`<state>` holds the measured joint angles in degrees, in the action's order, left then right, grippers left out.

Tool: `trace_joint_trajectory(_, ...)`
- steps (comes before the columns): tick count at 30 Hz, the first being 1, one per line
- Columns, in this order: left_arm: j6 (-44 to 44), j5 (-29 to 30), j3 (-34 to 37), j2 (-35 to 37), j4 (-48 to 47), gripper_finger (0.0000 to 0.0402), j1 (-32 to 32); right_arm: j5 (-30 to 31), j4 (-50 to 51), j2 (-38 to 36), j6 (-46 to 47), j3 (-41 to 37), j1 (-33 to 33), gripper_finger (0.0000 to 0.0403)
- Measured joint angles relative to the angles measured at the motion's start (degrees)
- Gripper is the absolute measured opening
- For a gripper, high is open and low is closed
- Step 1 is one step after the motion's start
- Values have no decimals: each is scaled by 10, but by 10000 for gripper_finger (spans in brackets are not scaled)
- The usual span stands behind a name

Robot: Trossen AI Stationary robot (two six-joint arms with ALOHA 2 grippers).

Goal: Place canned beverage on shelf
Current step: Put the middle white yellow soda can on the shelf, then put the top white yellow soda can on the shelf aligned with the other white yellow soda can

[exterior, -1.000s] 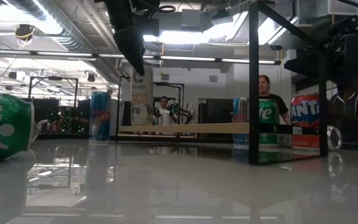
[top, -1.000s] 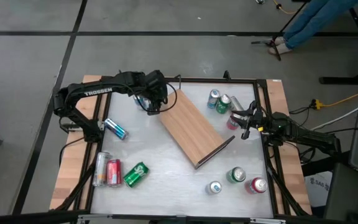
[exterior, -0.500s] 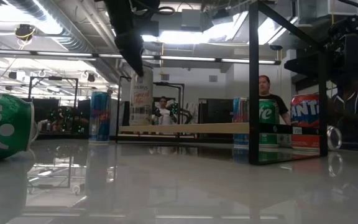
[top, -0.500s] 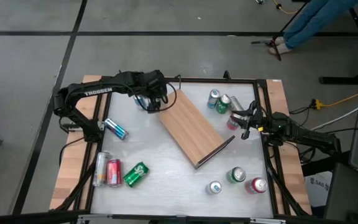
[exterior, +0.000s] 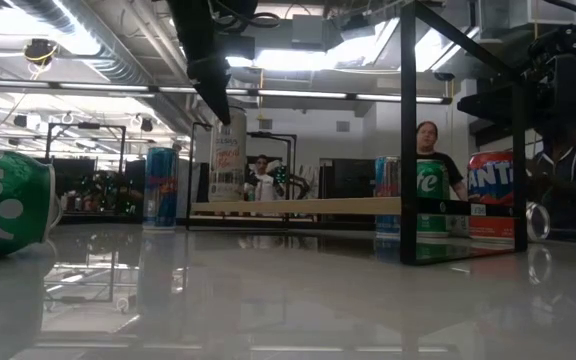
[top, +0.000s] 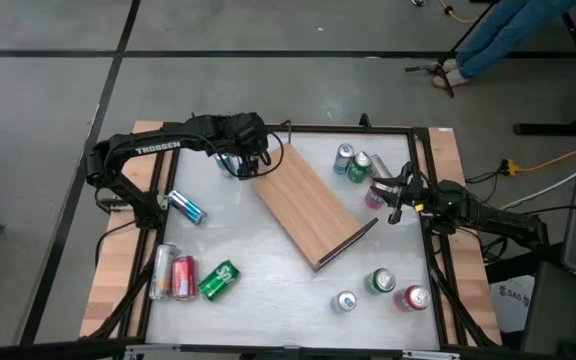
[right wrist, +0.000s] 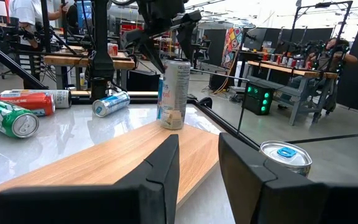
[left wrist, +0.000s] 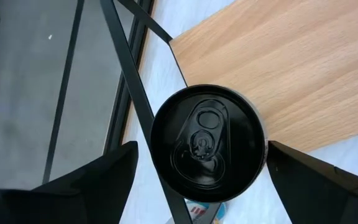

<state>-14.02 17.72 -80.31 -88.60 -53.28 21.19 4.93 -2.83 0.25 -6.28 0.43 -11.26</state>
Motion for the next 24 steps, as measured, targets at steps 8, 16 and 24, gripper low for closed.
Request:
trace_joint_trajectory(8,1,-7,-1,13,-1,339,-7,0,0,0,0,0,0,104)
trace_joint_trajectory(16,22,-8,-1,50,-6,339,-36,0,0,0,0,0,0,104)
trace_joint_trajectory(24,107,-9,-1,82,-26,339,-70,0,-8,0,26,0,0,104)
